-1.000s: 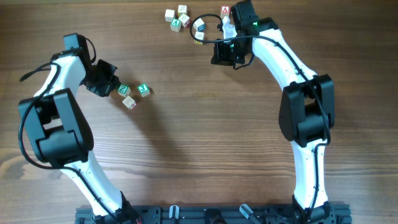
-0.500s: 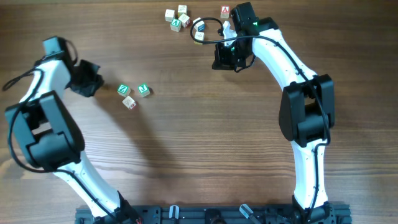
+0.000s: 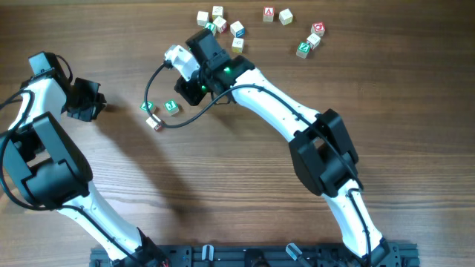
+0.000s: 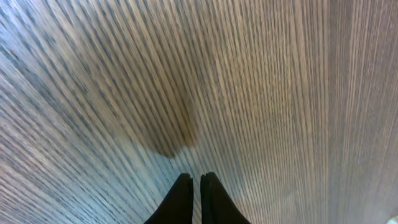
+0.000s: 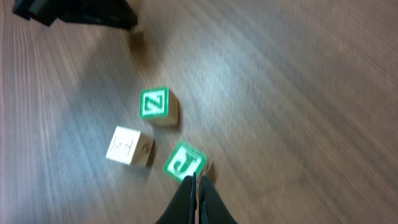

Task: Form a circle
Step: 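Carry the cream K block with the right gripper beside the N block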

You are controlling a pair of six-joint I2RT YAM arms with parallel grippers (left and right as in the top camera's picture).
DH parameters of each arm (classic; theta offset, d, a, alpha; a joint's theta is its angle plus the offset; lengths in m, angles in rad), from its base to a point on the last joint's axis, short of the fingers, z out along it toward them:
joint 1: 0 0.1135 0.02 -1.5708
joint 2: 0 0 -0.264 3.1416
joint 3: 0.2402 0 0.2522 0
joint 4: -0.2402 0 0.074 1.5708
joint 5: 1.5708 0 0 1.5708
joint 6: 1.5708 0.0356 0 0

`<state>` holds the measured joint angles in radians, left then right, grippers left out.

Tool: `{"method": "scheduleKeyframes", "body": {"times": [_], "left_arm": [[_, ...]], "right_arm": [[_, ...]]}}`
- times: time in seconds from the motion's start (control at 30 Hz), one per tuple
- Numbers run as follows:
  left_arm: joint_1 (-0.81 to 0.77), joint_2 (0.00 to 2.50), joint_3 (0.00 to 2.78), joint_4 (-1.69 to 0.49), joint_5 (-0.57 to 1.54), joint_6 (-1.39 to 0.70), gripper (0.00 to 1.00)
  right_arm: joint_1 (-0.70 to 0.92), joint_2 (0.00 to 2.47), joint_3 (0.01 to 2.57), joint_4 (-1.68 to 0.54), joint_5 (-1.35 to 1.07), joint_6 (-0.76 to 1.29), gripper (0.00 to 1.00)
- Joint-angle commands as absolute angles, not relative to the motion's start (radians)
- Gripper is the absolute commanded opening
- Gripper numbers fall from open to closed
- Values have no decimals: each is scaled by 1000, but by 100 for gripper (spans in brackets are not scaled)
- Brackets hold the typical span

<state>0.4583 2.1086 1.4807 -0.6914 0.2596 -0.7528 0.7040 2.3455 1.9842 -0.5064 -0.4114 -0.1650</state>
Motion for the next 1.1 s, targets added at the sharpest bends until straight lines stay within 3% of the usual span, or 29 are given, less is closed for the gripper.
{"method": "scheduleKeyframes", "body": {"times": [0.0, 0.1, 0.13, 0.17, 0.2, 0.23, 0.27, 0.3, 1.07], "left_arm": [[457, 2121, 1489, -688, 155, -740, 11], [457, 2121, 1489, -688, 121, -740, 18], [457, 2121, 1489, -688, 121, -740, 25], [457, 2121, 1489, -688, 121, -740, 42], [457, 2121, 1489, -688, 121, -740, 49], [457, 2121, 1489, -688, 121, -740, 67], [457, 2121, 1489, -688, 121, -740, 92], [456, 2121, 1489, -688, 121, -740, 100], [457, 2121, 1489, -688, 121, -740, 100]], "right_arm": [[738, 2394, 1985, -434, -374, -237, 4], [788, 2418, 1985, -371, -416, -278, 4], [803, 2428, 1985, -374, -419, -308, 4], [817, 2437, 1985, -382, -419, -327, 5], [823, 2445, 1985, -385, -420, -333, 5], [828, 2451, 1985, -393, -421, -340, 5], [828, 2456, 1985, -398, -430, -340, 4], [828, 2456, 1985, -401, -445, -342, 5], [825, 2530, 1985, -274, -411, -419, 5]]}}
